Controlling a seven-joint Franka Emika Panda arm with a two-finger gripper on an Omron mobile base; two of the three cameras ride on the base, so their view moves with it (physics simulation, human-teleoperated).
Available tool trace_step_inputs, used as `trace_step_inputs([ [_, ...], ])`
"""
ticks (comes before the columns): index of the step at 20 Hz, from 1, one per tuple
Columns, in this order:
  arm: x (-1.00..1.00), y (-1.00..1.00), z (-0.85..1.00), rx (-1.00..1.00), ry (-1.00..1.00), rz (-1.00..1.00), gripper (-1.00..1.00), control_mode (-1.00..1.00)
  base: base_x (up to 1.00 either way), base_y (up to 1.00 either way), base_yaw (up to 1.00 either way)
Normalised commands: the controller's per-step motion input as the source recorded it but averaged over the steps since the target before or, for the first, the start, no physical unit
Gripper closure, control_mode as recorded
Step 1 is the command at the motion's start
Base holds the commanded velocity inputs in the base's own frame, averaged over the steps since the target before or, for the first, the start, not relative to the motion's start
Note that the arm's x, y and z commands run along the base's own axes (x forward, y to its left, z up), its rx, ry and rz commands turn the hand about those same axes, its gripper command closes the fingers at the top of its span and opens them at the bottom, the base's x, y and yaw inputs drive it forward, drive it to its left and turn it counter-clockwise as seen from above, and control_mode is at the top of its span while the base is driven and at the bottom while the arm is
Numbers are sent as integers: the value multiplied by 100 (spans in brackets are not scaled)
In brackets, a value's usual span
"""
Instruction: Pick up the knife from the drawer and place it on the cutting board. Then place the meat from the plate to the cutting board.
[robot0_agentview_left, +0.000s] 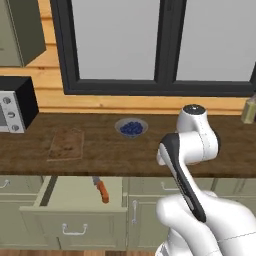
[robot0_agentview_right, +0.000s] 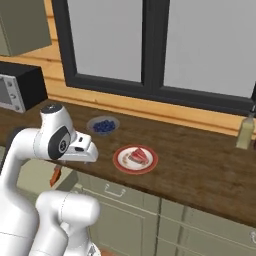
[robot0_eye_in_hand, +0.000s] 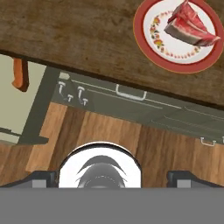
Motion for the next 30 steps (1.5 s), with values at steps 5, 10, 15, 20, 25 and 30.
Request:
trace_step_inputs([
  [5, 0, 0, 0, 0, 0, 0, -100, 100, 39, 22, 25],
  [10, 0, 0, 0, 0, 0, 0, -100, 100, 51, 0, 27],
  [15, 0, 0, 0, 0, 0, 0, -100, 100, 49, 2, 27],
  [20, 0, 7, -9, -2, 0, 2, -100, -100, 20, 18, 19],
  [25, 9, 45, -40, -7, 0, 1, -100, -100, 0, 0, 0],
  [30, 13, 78, -28, -8, 0, -10, -100, -100, 0, 0, 0],
])
